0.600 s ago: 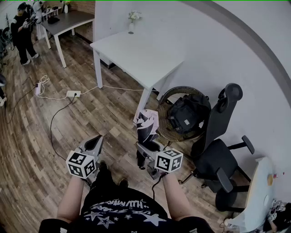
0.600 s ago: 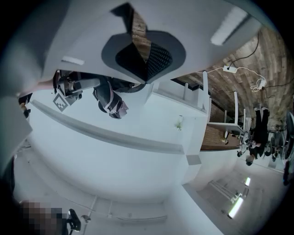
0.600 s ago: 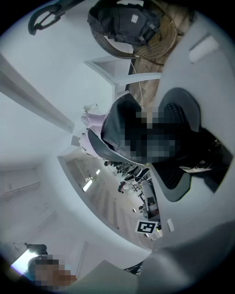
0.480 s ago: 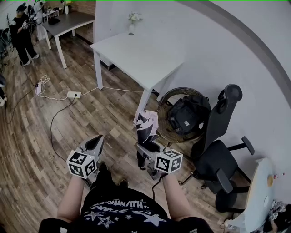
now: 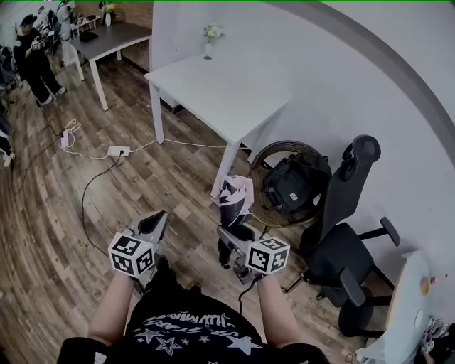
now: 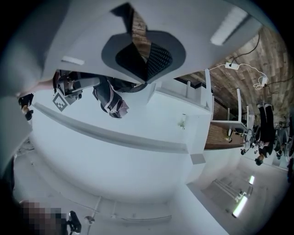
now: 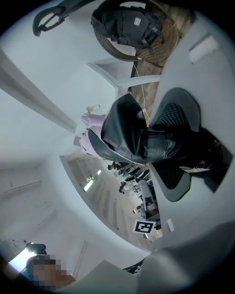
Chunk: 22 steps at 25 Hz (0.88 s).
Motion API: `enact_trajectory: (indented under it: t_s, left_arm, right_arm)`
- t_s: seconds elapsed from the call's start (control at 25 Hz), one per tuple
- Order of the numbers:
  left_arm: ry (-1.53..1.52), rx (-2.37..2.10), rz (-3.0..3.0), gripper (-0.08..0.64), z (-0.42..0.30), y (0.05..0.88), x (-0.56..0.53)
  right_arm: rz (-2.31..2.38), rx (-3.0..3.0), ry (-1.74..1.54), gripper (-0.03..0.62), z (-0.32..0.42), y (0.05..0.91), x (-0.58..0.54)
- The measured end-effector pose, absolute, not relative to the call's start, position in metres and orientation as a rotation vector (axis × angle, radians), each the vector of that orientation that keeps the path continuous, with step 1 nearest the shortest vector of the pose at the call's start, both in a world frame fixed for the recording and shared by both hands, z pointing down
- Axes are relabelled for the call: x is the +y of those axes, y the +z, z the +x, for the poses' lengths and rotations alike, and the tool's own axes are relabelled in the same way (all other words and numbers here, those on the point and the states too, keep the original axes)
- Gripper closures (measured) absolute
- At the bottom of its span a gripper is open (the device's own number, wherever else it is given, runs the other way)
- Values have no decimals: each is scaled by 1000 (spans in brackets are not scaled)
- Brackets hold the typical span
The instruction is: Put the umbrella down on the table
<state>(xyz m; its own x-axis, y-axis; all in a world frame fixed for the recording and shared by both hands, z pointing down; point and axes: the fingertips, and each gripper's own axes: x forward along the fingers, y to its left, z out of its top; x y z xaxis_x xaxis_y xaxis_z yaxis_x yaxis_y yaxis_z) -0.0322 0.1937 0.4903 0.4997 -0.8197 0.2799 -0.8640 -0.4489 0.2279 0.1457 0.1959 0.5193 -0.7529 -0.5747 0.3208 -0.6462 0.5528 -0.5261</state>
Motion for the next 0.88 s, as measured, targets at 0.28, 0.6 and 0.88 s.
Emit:
enact_trajectory:
  t_s: [0.28,0.6,0.88]
  left_arm:
    - [215,-1346,2385,557,-31,512,199]
    - [226,-1331,2392,557,-39,517,145]
    - [228,-1290,2400,557,-62,520,73]
  right_arm:
    - [1055,-2635,1033,356,144,537,200]
    - [1114,-2579,1042,356,151,545,158]
    - [1178,-2555,1037,356,130,547,90]
